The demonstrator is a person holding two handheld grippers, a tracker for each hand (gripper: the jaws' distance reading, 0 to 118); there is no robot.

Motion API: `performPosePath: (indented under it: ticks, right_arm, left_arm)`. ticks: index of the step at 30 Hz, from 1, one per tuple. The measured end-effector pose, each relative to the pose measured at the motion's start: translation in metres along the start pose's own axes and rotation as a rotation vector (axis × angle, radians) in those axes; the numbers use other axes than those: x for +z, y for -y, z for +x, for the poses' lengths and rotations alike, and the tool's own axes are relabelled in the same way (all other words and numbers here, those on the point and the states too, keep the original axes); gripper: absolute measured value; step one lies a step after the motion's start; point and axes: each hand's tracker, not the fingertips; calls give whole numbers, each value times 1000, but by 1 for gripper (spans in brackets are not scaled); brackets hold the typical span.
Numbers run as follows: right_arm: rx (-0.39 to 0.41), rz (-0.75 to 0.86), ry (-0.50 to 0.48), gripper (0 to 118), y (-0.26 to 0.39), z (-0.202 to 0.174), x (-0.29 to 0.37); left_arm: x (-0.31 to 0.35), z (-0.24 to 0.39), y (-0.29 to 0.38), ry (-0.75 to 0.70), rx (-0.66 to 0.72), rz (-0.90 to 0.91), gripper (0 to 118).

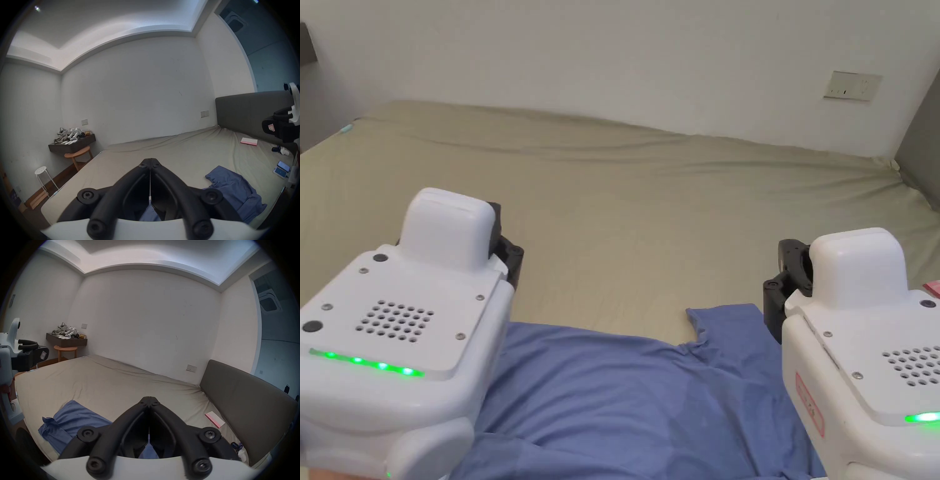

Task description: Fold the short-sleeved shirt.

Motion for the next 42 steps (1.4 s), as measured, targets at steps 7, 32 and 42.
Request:
performPosePath:
  ticks: [7, 32, 42]
  right_arm:
    - [-4, -51, 1, 2, 13, 3, -32]
    - [-52, -487, 79, 2, 144, 55, -108]
    - [-113, -514, -18, 37, 124, 77, -126]
  left_arm:
    - [-46, 2, 36, 23, -5, -144, 0]
    - [-287, -74, 251, 3, 90, -833, 40]
    - [-234, -52, 181, 54, -61, -655, 0]
